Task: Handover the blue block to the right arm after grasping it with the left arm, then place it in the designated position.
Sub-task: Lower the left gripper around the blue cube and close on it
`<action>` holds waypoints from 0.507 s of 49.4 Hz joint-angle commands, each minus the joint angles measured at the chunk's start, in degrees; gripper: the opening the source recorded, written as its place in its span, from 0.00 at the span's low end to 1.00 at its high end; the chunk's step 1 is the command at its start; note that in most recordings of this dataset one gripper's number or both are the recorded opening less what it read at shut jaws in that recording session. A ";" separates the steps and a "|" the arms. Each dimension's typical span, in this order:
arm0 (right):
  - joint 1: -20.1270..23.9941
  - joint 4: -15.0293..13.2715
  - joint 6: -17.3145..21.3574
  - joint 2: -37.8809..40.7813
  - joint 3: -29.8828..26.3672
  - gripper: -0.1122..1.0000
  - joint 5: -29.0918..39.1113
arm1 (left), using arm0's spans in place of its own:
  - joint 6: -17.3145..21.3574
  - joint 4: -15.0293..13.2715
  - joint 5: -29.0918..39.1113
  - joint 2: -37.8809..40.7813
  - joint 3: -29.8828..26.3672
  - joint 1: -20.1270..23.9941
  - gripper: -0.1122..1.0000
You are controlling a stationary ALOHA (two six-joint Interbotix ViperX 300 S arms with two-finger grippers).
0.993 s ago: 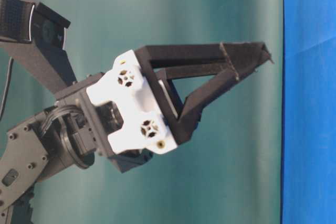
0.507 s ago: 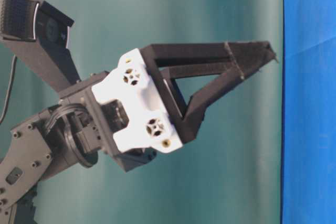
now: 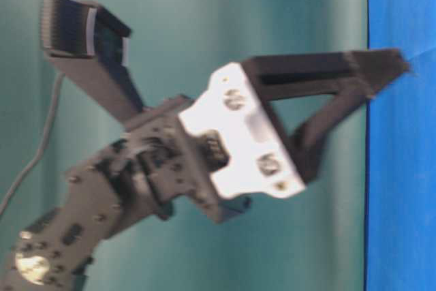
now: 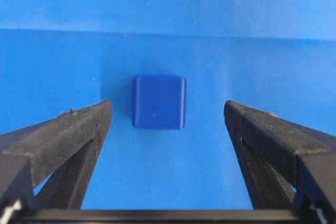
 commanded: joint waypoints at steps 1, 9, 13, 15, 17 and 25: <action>0.00 0.18 0.00 0.35 -1.23 0.98 -0.44 | -0.09 0.18 -3.08 -0.53 0.62 -0.53 0.93; -0.09 0.18 0.00 0.44 -1.23 0.98 -0.44 | -0.09 0.18 -7.91 1.23 3.52 -0.79 0.93; -0.09 0.18 0.00 0.35 -1.23 0.98 -0.44 | -0.18 0.09 -9.76 2.64 4.39 -0.79 0.93; 0.00 0.18 0.00 0.35 -1.23 0.98 -0.44 | -0.18 0.18 -10.72 3.52 4.75 -0.79 0.93; 0.00 0.18 0.00 0.35 -1.14 0.98 -0.44 | -0.18 0.18 -11.78 4.39 4.92 -0.88 0.93; 0.00 0.18 0.00 0.62 -1.14 0.98 -0.44 | -0.18 0.18 -14.59 8.00 5.27 -1.14 0.93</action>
